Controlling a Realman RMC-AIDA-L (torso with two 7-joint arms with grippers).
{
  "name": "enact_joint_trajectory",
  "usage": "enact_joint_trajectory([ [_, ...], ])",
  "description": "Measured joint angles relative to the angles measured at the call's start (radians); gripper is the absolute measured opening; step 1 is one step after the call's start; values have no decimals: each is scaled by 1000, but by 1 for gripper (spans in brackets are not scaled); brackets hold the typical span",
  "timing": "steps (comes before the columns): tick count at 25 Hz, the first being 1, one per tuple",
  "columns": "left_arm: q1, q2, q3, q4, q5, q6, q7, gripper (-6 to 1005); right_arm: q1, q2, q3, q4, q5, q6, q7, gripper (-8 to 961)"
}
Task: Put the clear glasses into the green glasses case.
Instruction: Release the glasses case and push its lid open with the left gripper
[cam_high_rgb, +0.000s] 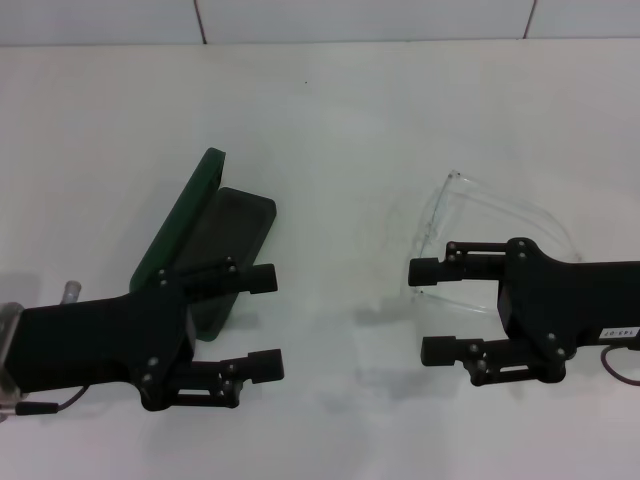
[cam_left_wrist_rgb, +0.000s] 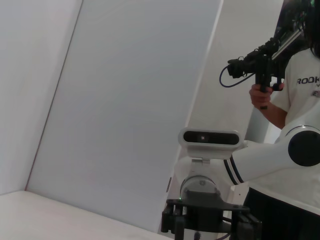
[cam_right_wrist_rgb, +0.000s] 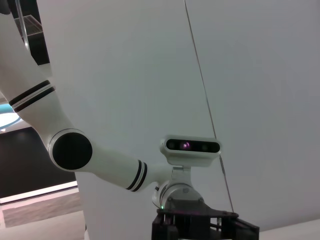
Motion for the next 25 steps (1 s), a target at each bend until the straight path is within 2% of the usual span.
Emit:
enact_joint_trajectory([
  [13, -2, -2, -14, -3, 0, 0, -9, 861, -3, 3, 1, 1, 0, 2, -4, 705],
  [16, -2, -9, -47, -4, 0, 0, -16, 858, -6, 4, 10, 0, 3, 8, -5, 704],
  [19, -9, -25, -175, 34, -1, -6, -107, 855, -8, 4, 40, 1, 5, 17, -5, 704],
  [21, -22, -47, -278, 109, 0, -35, -239, 853, -8, 3, 72, 7, 4, 18, -5, 703],
  [23, -27, -69, -315, 212, 8, -86, -357, 851, -14, 1, 96, 11, 4, 21, -6, 703],
  [25, -27, -83, -291, 324, 27, -150, -434, 848, -33, 0, 125, 10, 5, 27, -7, 702],
])
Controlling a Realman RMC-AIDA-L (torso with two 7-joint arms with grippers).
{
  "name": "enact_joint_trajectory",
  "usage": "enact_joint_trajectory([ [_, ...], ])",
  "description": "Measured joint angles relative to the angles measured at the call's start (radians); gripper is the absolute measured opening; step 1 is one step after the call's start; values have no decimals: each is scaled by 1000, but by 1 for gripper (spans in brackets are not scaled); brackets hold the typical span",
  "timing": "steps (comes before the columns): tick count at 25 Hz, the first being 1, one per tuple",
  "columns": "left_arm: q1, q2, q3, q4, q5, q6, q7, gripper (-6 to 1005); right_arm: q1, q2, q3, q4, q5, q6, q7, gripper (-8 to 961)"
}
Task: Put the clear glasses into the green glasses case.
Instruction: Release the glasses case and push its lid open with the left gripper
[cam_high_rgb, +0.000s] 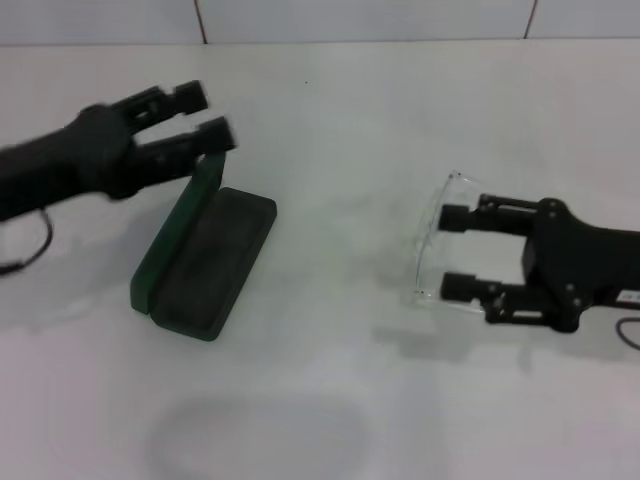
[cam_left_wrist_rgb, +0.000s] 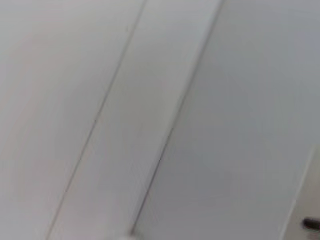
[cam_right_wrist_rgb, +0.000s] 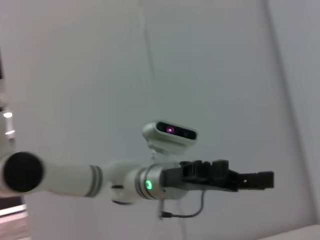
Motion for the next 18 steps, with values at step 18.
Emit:
enact_joint_trajectory([
  [18, -110, 5, 389, 658, 744, -304, -902, 829, -93, -18, 105, 4, -3, 20, -47, 698],
])
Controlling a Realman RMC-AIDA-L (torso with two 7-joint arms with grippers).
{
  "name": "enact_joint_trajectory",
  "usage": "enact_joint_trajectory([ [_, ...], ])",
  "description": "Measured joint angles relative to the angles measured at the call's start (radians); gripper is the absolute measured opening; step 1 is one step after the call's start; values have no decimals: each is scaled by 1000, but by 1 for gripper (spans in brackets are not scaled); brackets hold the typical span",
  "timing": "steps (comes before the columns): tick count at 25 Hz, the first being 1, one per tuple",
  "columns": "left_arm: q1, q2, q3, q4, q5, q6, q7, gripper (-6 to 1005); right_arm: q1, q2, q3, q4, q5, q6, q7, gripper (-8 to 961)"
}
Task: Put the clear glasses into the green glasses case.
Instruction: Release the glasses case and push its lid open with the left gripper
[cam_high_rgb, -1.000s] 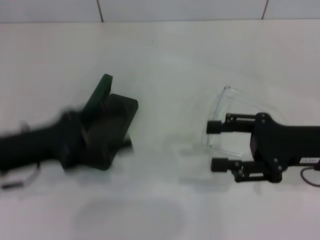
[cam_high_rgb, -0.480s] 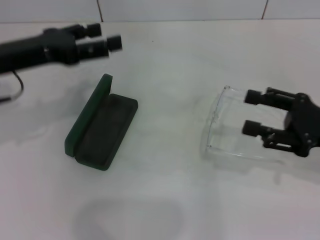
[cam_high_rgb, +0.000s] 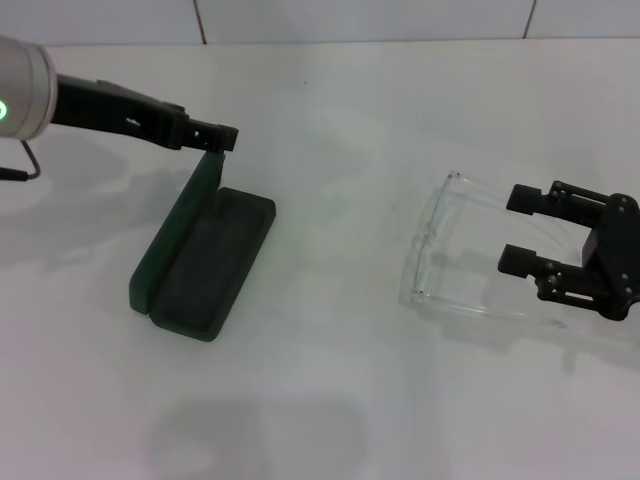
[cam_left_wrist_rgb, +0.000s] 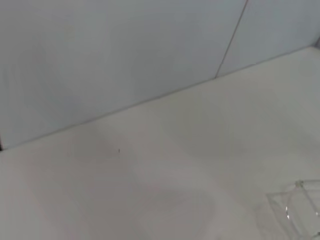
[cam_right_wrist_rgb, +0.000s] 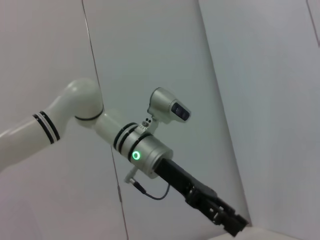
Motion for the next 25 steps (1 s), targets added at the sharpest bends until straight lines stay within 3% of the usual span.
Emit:
enact_joint_trajectory([
  [9, 34, -3, 53, 1, 82, 7, -81, 788, 12, -13, 0, 0, 0, 24, -16, 697],
  [25, -49, 1, 68, -216, 186, -41, -81, 784, 17, -15, 0, -4, 4, 29, -32, 693],
])
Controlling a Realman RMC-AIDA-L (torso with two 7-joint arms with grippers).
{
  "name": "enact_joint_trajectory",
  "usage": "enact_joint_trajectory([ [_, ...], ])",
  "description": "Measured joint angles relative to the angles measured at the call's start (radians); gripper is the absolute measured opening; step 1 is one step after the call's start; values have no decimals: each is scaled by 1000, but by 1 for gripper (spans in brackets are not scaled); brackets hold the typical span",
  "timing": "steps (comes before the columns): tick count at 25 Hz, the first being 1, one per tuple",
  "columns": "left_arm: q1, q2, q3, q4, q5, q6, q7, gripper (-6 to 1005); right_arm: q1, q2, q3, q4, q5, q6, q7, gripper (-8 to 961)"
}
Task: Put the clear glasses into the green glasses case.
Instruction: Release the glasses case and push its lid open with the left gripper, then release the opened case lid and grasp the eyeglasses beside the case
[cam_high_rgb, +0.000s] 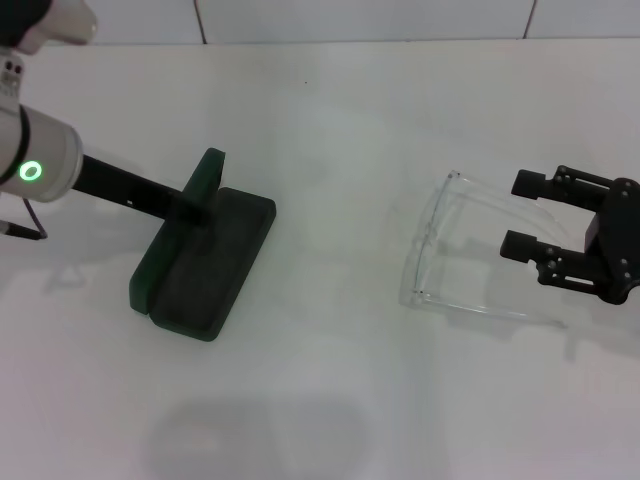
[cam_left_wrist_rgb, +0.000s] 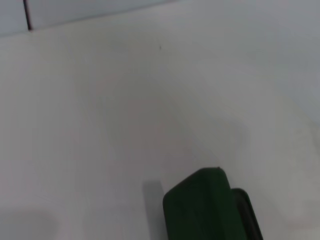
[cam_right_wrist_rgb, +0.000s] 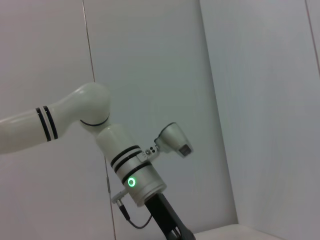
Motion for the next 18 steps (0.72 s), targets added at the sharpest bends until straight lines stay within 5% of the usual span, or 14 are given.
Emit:
enact_joint_trajectory([
  [9, -21, 0, 2, -39, 18, -9, -15, 781, 0, 0, 3, -2, 2, 8, 0, 691],
  [18, -20, 1, 15, -31, 19, -3, 4, 452, -2, 0, 14, -3, 3, 29, -2, 689],
])
